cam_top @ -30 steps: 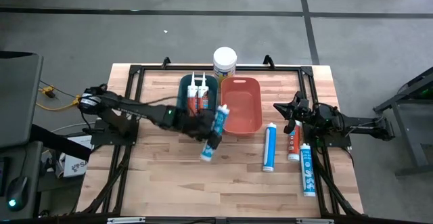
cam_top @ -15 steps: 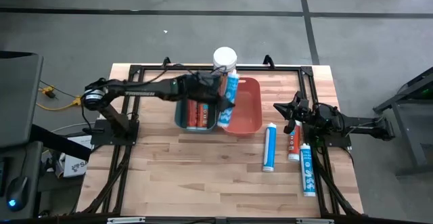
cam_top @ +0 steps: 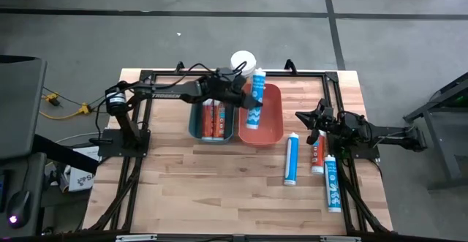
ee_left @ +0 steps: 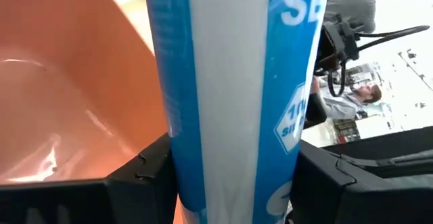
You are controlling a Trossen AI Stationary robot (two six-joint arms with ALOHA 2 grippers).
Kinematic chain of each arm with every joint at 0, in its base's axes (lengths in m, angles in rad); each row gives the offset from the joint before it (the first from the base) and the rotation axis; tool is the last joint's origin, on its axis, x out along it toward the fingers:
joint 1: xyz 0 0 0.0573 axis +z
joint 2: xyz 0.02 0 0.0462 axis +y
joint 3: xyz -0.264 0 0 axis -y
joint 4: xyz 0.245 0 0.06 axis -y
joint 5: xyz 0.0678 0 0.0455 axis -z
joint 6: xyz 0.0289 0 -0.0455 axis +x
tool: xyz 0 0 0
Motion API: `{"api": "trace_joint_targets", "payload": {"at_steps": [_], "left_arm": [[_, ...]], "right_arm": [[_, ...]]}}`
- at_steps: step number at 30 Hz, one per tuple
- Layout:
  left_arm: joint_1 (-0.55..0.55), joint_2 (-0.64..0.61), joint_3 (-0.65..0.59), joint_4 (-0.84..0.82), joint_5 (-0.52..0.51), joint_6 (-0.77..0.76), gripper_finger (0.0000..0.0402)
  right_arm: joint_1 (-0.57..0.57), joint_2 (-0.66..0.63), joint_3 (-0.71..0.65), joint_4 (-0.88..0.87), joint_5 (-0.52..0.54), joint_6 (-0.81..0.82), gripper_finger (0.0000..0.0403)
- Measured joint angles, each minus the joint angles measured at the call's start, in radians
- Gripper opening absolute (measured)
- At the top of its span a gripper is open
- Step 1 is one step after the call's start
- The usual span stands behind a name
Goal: Pick & place silicon tubes, Sealant and Lysol wipes
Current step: Put the bottom left blue sealant into the orange bin
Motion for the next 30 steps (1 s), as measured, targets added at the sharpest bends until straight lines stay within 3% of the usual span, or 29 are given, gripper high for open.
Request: {"api": "trace_joint_targets", "payload": {"at_steps": [13, 19, 22, 30], "left_arm": [[-0.001, 0.0, 0.02, -0.182, -0.173, -0.079, 0.0193], [-0.017, 0.057, 0.19, -0.443, -0.254, -0.02, 0.0193], [-0.022, 0.098, 0.291, -0.638, -0.243, -0.012, 0.0193], [-0.036, 0.251, 0.544, -0.773, -0.229, -0.003, 0.0193]], "right_arm": [[0.0, 0.0, 0.0, -0.001, 0.0, 0.0, 0.0012], [0.0, 0.0, 0.0, -0.001, 0.0, 0.0, 0.0012], [0.0, 0.0, 0.0, -0.001, 0.0, 0.0, 0.0012], [0.0, 0.0, 0.0, 0.0, 0.0, 0.0, 0.0012]]}}
